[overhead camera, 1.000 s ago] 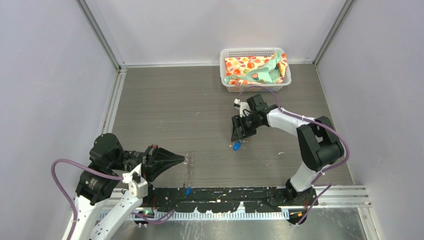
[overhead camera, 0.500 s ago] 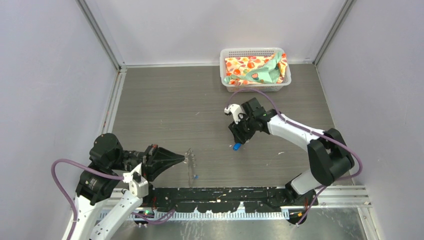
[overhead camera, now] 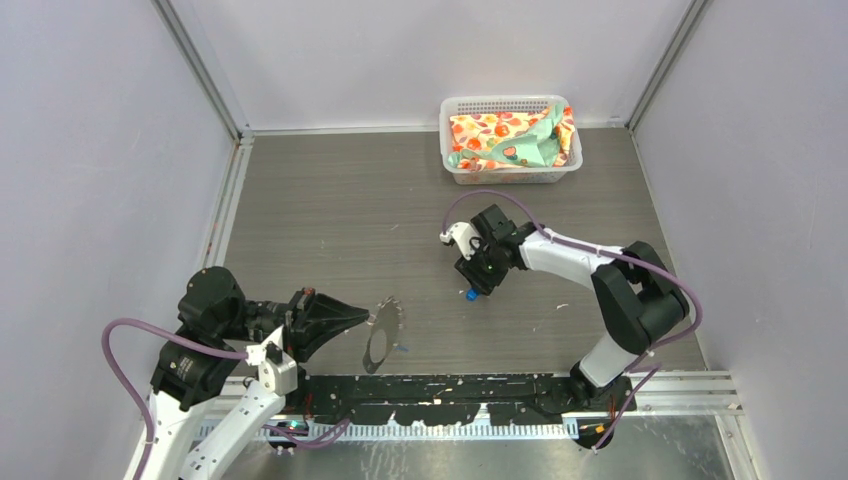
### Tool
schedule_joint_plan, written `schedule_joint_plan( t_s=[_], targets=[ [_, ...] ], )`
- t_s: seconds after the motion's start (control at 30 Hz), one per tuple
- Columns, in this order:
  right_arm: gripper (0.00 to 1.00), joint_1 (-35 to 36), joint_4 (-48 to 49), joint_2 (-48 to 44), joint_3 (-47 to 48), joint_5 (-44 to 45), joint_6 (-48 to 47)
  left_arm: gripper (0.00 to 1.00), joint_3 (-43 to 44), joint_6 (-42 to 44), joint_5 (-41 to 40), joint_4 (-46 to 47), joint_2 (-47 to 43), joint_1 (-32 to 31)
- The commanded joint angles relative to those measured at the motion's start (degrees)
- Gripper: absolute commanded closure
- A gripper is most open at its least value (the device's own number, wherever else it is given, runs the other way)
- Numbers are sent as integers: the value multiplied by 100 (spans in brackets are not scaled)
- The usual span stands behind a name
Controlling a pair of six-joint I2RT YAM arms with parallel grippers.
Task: Put the keys on the keyring
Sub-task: Pick up the key from the center of the board.
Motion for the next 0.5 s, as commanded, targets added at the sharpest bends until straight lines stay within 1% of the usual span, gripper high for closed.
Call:
schedule_joint_plan(
  t_s=[0.0,0.07,0.1,0.13,0.17,0.23,0.3,0.47],
  targets=[
    [53,87,-47,269,181,132,-117,100,240,3,-29,160,16,-6],
    [55,96,-85,374,262,167,-111,100,240,8,-39,160,12,-6],
    [58,110,-111,453,320,209,-88,100,240,6,-46,160,6,-6],
    [64,111,-146,552,425,213,-63,100,240,22,-53,160,13,-6],
    [74,111,-167,604,498,214,-12,100,236,21,-53,160,21,-6],
    [88,111,-170,627,627,158,136,100,230,24,-61,161,35,-6],
    [98,103,-83,506,712,3,287,100,232,25,-62,165,49,-6],
    [99,101,430,-129,550,-345,664,100,240,-47,-97,163,66,-6]
  ],
)
